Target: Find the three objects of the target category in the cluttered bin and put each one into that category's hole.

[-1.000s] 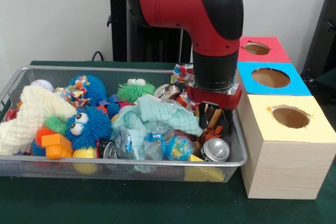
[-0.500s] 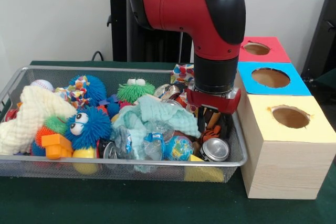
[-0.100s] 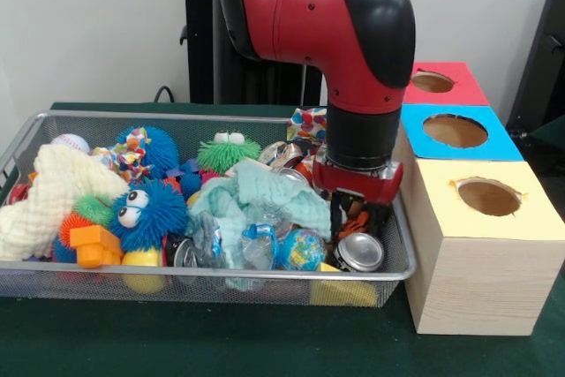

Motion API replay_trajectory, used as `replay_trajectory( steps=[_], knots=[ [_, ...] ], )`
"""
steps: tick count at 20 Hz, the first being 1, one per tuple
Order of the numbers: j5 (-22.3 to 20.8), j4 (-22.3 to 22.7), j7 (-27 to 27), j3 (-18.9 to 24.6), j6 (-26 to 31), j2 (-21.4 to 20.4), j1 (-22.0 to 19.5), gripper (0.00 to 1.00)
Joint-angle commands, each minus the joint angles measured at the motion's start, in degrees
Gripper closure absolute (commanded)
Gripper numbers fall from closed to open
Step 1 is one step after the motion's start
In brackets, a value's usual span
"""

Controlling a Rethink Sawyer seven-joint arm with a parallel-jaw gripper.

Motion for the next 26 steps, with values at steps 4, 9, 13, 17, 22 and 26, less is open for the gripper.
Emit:
replay_trajectory(
  steps=[4,9,13,17,22,26],
  knots=[
    [1.54,-3.10,10.47,1.44,-4.18,6.56,0.58,1.00],
    [1.36,-2.90,10.01,1.88,-3.78,6.20,-0.32,1.00],
    [2.00,-2.57,10.57,-0.23,-1.31,3.97,0.03,1.00],
    [-1.18,-2.56,6.01,-4.16,6.62,-3.96,-0.73,1.00],
    [-4.48,-4.53,0.32,-5.48,16.17,-9.85,-2.73,1.00],
    [-5.78,-4.10,-1.69,-3.10,18.59,-11.86,-5.89,1.00]
  ],
)
